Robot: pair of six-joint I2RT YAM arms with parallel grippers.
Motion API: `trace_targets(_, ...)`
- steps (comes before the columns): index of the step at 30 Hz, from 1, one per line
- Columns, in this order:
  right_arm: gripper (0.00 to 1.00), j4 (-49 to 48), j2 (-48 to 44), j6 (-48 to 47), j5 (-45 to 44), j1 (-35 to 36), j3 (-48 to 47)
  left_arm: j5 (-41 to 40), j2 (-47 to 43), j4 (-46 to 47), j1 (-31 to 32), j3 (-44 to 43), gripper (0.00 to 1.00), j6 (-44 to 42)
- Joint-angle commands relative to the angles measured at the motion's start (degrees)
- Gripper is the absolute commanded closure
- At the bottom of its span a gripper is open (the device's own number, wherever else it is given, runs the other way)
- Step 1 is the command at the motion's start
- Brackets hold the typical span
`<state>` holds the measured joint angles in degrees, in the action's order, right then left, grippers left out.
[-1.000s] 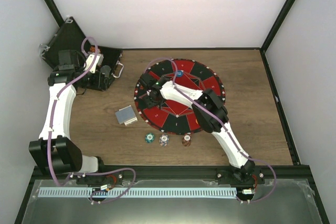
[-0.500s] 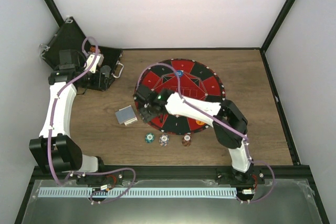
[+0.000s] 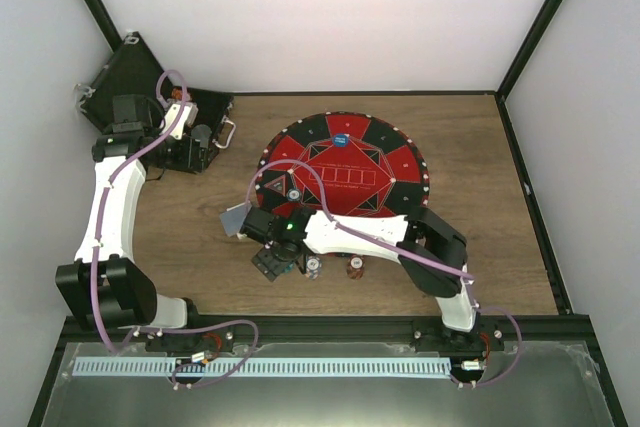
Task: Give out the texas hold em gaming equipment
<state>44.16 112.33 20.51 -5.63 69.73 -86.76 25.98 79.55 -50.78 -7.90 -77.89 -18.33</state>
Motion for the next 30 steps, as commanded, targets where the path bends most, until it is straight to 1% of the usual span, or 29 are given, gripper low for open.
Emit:
trace_targets(1, 0.15, -0.95, 1.99, 0.24, 0.66, 0.05, 0.89, 0.47, -1.23, -0.89, -0.36, -1.30, 0.00, -0.99)
trace_targets(8, 0.16, -1.52, 4.41, -0.43, 0.32, 0.05, 0.89, 0.52, -1.34, -0.98, -0.40, -1.39, 0.00, -0.92)
trace_targets(15, 0.22, -2.40, 4.92, -0.49, -0.40, 0.05, 1.98, 0.51, -1.28, -0.90, -0.36, -1.31, 0.00, -0.99)
trace_targets(21, 0.32, -2.50, 4.94, -0.56, -0.82, -0.02, 1.99, 0.65, -1.16, -0.72, -0.40, -1.14, 0.00, -0.85)
trace_targets(26, 0.36, -2.25, 4.59, -0.70, -1.01, -0.01, 1.60, 0.74, -1.24, -0.81, -0.36, -1.06, 0.00, -0.92)
trace_targets(30, 0.44, -2.15, 4.40, -0.67, -1.22, -0.04, 1.53, 0.65, -1.26, -0.81, -0.36, -1.04, 0.00, -0.96)
